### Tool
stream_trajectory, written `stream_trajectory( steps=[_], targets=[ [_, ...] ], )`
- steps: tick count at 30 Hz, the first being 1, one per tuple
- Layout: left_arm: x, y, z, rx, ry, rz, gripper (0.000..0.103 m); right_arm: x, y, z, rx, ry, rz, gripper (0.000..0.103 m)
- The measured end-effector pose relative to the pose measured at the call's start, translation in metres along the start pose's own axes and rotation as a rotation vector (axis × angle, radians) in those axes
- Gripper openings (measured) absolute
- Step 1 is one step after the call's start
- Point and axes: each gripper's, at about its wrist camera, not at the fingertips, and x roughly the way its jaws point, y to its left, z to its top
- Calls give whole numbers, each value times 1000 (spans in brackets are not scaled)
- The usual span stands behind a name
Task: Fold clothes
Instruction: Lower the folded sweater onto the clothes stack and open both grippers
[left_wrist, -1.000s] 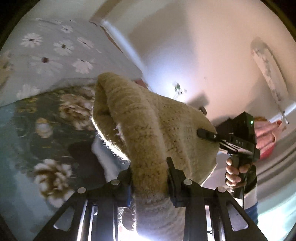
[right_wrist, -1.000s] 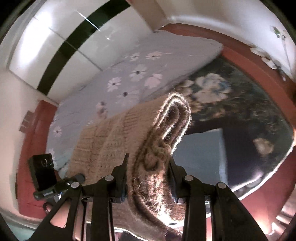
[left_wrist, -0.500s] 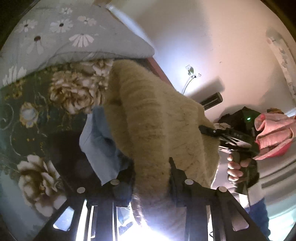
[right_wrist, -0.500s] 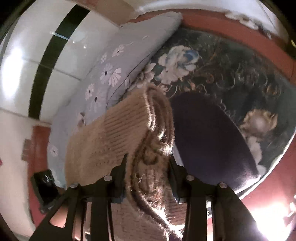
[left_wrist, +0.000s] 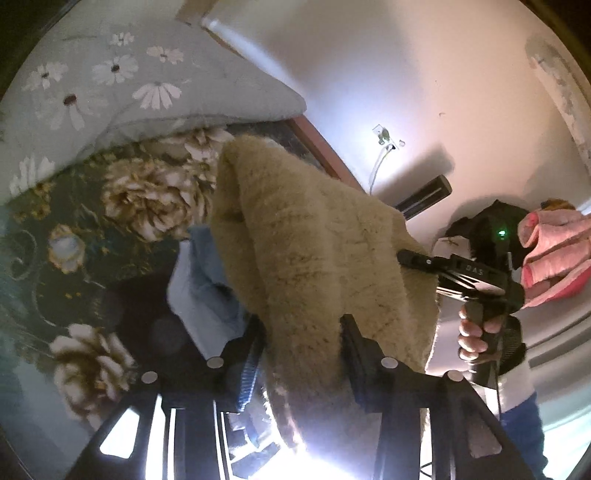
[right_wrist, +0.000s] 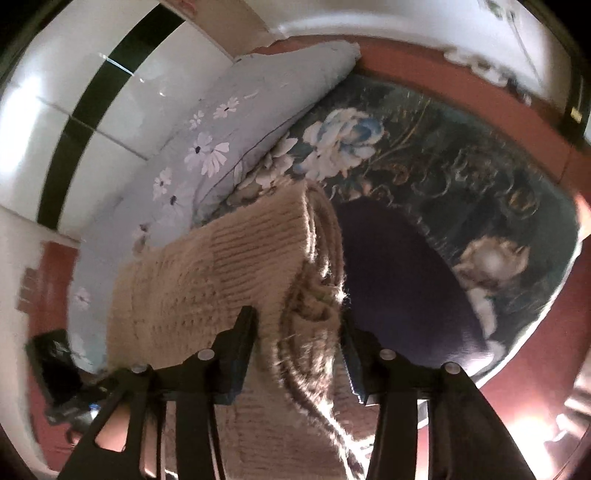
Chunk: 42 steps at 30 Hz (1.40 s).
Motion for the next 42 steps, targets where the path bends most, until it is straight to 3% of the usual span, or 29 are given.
stream_trajectory(
  steps=[2,6,11,15,21,29,34,42],
  targets=[
    [-14,0,2,4,-36,61,57,-12,4,-1,-21,-24,-38,47],
    [-41,-11,2,37,-125,135,58,-39,13,-7,-51,-100,-87,47],
    [-46,-59,-3,192,-171,135,58,-55,54,-29,-167,-164,-64,47],
    [-31,-82,-15,291,-143,135,58,-42,80,-53,-275,-148,-67,48],
    [4,-59,-35,296,-65,190,58,-17,67,-76,-313,-127,-188,48],
    [29,-45,-42,313,-33,234,58,5,50,-78,-250,-117,-126,51],
    [27,-46,-41,316,-17,238,59,1,59,-79,-262,-119,-150,51],
    [-3,-61,-49,308,-73,212,59,-28,80,-92,-276,-183,-141,51]
  ],
)
